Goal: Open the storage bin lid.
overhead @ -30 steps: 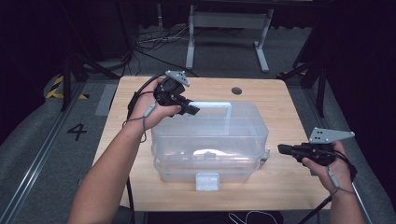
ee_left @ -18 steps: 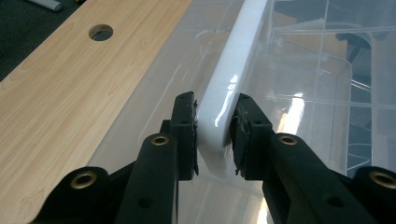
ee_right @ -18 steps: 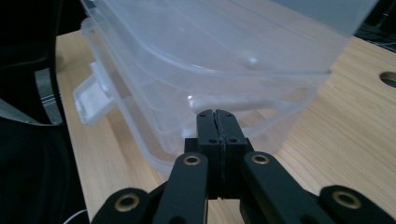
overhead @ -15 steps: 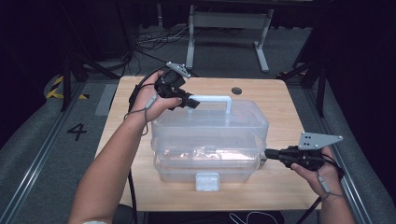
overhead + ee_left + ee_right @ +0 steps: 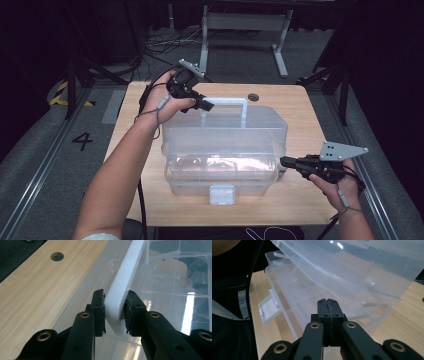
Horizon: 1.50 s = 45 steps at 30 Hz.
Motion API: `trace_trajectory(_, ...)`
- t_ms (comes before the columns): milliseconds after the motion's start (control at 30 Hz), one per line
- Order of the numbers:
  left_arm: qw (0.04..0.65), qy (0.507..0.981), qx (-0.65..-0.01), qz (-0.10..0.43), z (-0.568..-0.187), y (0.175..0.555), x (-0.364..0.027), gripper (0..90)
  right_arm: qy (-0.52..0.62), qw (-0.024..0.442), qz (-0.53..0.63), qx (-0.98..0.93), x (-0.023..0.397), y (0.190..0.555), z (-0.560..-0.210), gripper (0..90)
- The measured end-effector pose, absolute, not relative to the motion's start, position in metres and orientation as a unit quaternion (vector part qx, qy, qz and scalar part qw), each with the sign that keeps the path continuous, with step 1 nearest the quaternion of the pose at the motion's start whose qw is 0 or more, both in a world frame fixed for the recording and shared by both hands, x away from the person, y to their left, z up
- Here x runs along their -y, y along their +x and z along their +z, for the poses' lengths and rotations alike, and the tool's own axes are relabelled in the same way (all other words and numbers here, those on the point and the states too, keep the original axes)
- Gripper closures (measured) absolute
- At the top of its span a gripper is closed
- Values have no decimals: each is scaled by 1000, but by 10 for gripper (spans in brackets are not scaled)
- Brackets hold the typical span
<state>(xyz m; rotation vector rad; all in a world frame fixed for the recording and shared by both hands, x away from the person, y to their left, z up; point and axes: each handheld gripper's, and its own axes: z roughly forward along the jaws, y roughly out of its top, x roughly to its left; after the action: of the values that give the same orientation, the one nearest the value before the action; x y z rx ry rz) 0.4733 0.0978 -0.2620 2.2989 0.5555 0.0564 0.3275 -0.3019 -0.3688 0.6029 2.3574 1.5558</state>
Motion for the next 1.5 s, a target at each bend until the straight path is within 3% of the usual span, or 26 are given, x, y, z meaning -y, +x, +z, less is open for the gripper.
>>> trace_trajectory(300,388,896,-211,39,-264,469,-99,712,213,135,541,-802,302,330,-369,900)
trace_trajectory(400,396,888,-223,67,-260,465,-100,523,211,134,539,-804,301,330,-369,900)
trace_trajectory(633,427,871,-222,101,-245,441,-116,457,207,136,537,-806,298,334,-368,900)
trace_trajectory(1500,481,815,-284,152,-243,368,-204,614,222,147,544,-795,293,348,-352,900)
